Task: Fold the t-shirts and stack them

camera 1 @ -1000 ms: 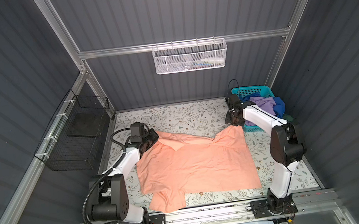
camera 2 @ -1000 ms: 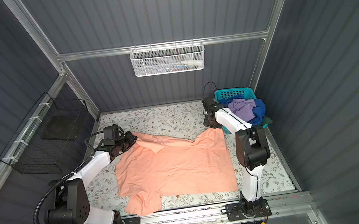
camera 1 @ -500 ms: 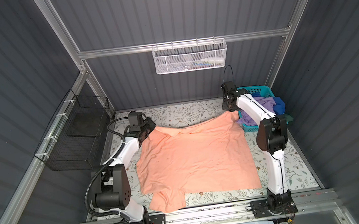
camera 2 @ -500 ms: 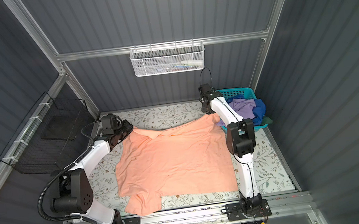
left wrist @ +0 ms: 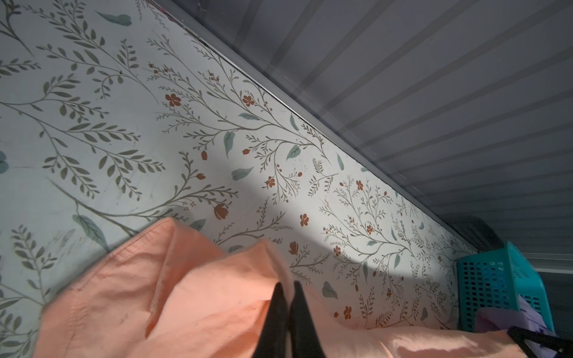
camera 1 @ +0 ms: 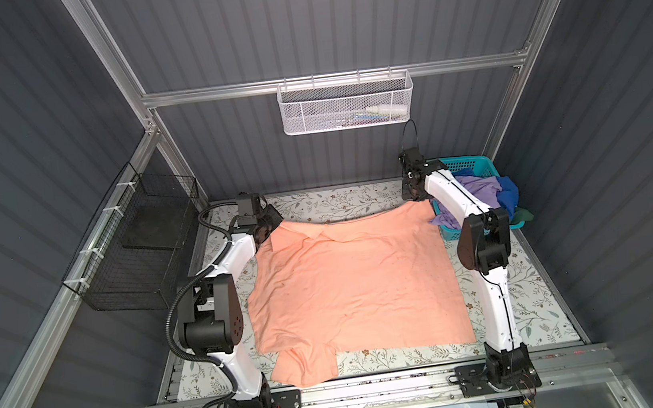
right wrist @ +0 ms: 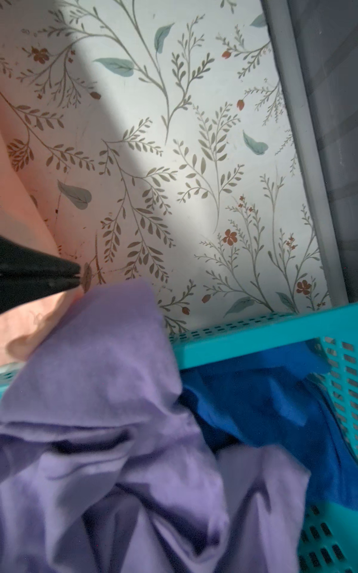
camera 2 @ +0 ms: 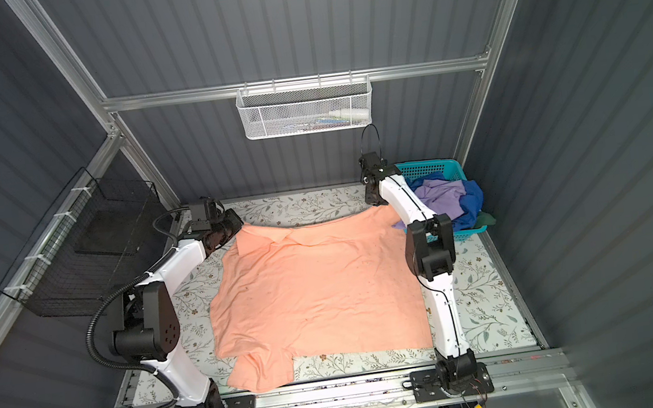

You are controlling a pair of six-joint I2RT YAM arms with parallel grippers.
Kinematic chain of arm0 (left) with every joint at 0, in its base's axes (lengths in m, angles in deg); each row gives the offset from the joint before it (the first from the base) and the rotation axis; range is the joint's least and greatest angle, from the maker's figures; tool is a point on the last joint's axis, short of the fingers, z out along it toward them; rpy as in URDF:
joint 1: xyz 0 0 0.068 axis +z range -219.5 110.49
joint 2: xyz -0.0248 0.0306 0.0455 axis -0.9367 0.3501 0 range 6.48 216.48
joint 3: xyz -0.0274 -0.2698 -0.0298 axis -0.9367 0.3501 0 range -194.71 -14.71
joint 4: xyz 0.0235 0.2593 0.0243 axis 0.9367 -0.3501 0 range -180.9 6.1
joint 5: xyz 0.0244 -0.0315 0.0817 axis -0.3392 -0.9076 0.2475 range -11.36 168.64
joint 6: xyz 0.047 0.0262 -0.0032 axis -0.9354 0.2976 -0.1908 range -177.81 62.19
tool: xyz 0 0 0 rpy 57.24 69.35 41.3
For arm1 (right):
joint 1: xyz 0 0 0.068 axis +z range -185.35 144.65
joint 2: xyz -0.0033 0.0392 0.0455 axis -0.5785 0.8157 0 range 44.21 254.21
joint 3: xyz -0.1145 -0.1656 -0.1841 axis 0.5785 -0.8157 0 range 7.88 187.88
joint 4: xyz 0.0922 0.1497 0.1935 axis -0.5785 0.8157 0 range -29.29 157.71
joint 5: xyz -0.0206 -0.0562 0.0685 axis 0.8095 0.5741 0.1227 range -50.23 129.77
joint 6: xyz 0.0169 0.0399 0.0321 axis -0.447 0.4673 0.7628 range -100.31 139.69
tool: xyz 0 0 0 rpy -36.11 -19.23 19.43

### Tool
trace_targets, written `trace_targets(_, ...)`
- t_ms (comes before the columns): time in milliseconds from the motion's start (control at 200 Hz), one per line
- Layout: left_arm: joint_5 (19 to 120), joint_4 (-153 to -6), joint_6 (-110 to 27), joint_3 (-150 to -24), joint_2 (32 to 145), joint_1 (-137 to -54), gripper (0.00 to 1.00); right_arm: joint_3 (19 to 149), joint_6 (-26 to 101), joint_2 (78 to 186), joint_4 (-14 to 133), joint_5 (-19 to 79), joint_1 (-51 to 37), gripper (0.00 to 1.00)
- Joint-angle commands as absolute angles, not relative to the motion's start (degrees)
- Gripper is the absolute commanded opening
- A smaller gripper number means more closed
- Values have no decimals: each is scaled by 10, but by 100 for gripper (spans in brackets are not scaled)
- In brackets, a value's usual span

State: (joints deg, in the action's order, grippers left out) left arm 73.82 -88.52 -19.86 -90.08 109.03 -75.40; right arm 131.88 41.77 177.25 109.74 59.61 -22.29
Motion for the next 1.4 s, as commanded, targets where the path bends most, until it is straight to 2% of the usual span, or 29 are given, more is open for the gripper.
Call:
trace_targets(0,706,-889,-194,-876,1066,-750,0,1260,436,1733,1095,609,-225,0)
trace_targets(310,678,-922,-185,-815,1017,-750,0,1076,474,1633,1035,604,-225,0)
trace_targets(605,664,-934,-177,-760,975,-750,0,991,488,1576,1025,601,-210,0)
trace_targets(906,657,-933,-179,-729,989,-750,0,962,497,1579,1034,593,-204,0)
trace_targets(951,654,-930,-177,-722,988,-750,0,961,498,1579,1037,588,-204,7)
trace_targets(996,656,-929,-174,-716,984,-750,0,960,498,1578,1039,585,-204,26)
trace_targets(1076,665,-933,-177,-709,972,-750,0,951,500,1569,1038,585,-203,36)
trace_targets(1116,673,-941,-179,-709,966,-750,21,947,501,1564,1035,590,-203,42)
trace_targets(1136,680,-945,-180,-710,963,-750,25,945,500,1563,1035,596,-202,43)
trace_targets(1281,701,-977,-198,-717,942,-734,28,946,496,1550,1045,613,-190,45)
trace_targets(1351,722,-999,-217,-721,932,-731,40,935,498,1533,1041,599,-181,45)
trace_targets(1396,724,-1002,-219,-718,924,-731,42,922,498,1517,1033,587,-170,50)
